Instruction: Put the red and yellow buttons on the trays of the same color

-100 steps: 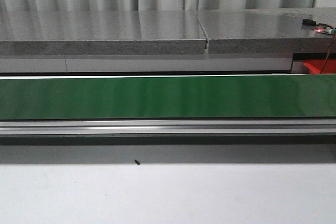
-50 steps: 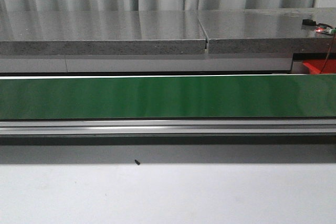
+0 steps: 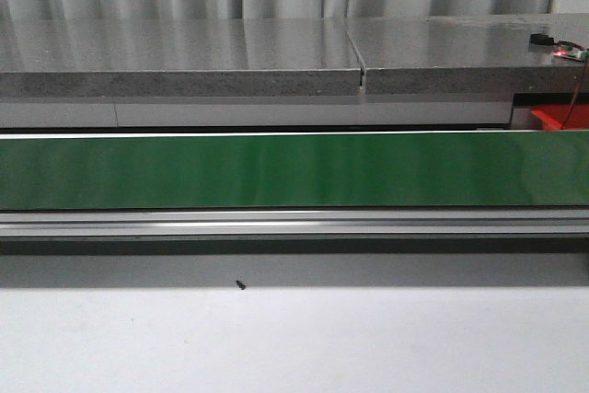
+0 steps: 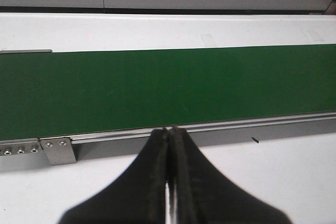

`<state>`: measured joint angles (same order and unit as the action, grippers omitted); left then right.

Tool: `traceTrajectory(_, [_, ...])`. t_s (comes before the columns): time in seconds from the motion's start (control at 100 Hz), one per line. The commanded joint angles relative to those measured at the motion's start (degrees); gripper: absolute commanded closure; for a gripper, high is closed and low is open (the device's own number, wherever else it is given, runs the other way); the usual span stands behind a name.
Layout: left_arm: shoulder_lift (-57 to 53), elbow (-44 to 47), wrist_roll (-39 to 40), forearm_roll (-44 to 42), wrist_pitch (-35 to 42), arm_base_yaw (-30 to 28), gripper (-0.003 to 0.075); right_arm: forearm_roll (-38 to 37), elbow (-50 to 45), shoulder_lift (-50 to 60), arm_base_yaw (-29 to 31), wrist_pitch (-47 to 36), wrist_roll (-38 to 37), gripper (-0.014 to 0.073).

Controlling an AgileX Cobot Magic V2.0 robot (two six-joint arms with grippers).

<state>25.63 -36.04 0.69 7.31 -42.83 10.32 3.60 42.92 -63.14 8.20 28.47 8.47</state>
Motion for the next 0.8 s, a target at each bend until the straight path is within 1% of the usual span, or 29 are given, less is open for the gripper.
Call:
traceTrajectory(0.0, [0.3,-1.6,0.3,1.0,3.9,0.4,0.0739,-0.3,1.5,1.9,-2.6,-2.8,1.6,0.0657])
traceTrajectory(0.25, [0.3,-1.6,0.3,1.0,3.9,0.4,0.0739,-0.2,-0.2,5.4,-6.3,-4.2,1.6,0.0661])
traceTrajectory(0.5, [0.3,-1.6,0.3,1.0,3.9,0.4,0.0739,0.4,-5.4,13.8,-6.4,-6.9,1.6,0.0661])
traceTrajectory(0.79, [0.3,-1.6,0.3,1.0,3.9,0.4,0.0739,0.5,-11.4,24.5,-6.4,-7.1,1.6,0.0661])
